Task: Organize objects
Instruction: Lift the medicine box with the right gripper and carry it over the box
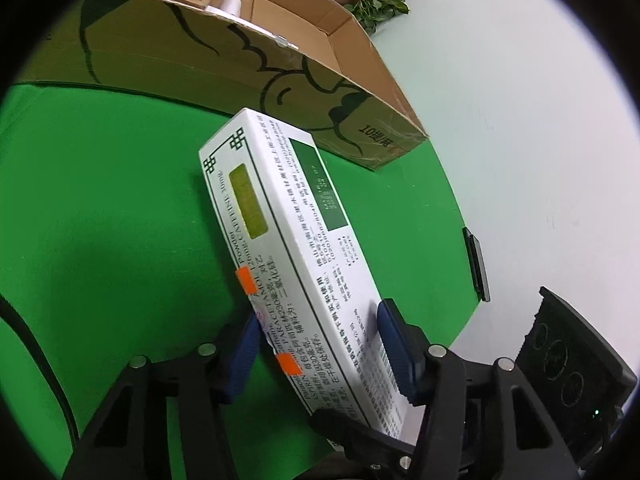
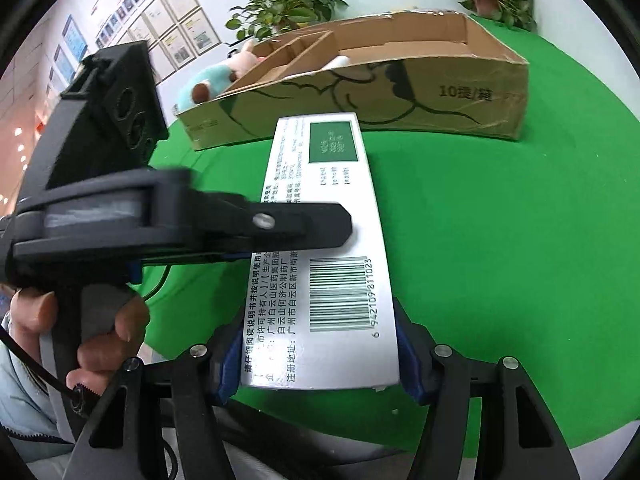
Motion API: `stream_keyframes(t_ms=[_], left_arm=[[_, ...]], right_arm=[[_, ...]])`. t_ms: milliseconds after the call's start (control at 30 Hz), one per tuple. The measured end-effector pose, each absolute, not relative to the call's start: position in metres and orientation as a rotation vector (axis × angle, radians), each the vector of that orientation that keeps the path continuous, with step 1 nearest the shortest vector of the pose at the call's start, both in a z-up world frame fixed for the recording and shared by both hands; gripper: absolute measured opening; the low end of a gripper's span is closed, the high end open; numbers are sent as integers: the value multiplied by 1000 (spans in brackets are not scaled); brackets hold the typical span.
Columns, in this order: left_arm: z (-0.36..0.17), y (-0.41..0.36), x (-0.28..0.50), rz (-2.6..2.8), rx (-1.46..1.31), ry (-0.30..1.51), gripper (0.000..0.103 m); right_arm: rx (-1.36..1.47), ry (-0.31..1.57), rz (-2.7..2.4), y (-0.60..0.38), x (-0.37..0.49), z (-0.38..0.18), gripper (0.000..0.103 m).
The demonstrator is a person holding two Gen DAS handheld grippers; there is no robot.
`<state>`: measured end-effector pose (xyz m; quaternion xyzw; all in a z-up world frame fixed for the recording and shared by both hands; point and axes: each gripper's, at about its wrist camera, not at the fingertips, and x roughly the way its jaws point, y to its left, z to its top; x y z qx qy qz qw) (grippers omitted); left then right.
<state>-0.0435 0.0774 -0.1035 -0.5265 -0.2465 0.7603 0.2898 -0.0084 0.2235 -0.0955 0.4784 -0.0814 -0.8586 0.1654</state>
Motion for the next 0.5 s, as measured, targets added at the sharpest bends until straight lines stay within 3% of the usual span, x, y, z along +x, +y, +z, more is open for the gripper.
stream_keyframes(t_ms=[200, 500], left_arm=[[-80, 68, -41, 2057, -1318, -667, 48], [-20, 73, -44, 2123, -1175, -507, 43]], right_arm=[[1306, -145, -2489, 210, -6, -83, 60], [1168, -66, -2569, 203, -30, -34, 61]])
